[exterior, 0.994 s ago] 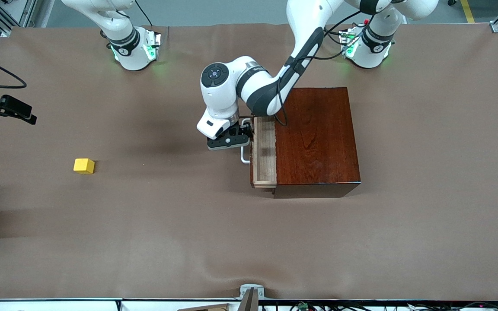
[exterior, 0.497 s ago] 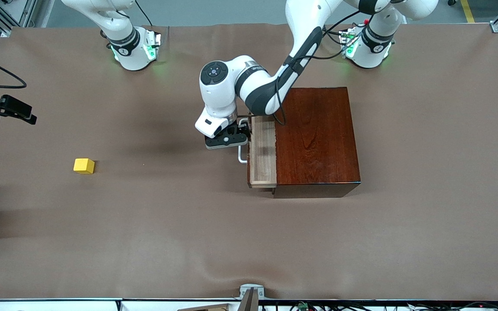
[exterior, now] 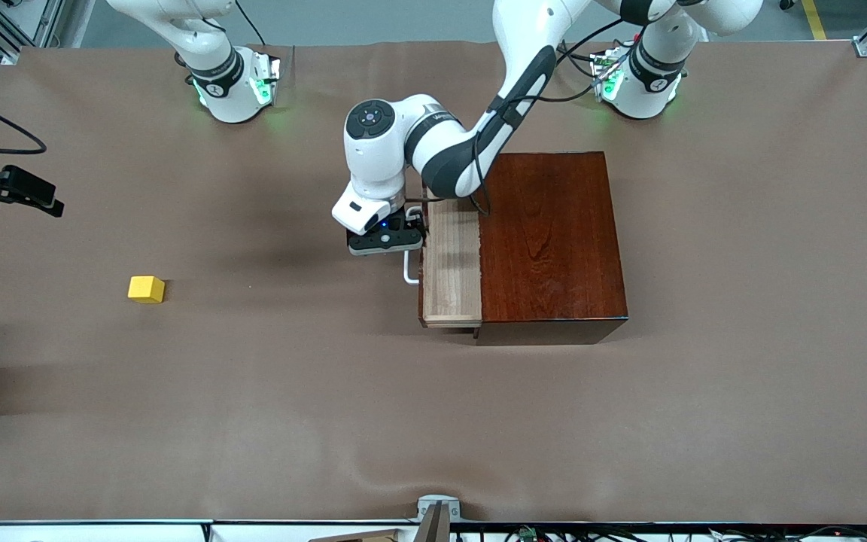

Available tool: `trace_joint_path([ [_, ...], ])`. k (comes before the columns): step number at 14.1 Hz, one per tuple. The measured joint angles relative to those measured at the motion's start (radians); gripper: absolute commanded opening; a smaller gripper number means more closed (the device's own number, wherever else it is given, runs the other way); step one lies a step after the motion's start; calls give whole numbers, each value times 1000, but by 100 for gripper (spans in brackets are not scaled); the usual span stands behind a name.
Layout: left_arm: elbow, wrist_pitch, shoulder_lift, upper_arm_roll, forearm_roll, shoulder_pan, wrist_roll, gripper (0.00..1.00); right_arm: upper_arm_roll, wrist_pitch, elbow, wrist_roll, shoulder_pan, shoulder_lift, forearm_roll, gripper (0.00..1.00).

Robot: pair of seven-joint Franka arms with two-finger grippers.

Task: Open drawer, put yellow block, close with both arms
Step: 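Pull the drawer open by its handle with the left gripper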

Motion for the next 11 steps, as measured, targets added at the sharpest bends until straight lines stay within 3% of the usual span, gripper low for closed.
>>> trace_joint_path([
  [11, 1, 67, 1, -5, 0, -3, -2, 100, 0, 0, 0, 0, 0, 0, 0, 100],
])
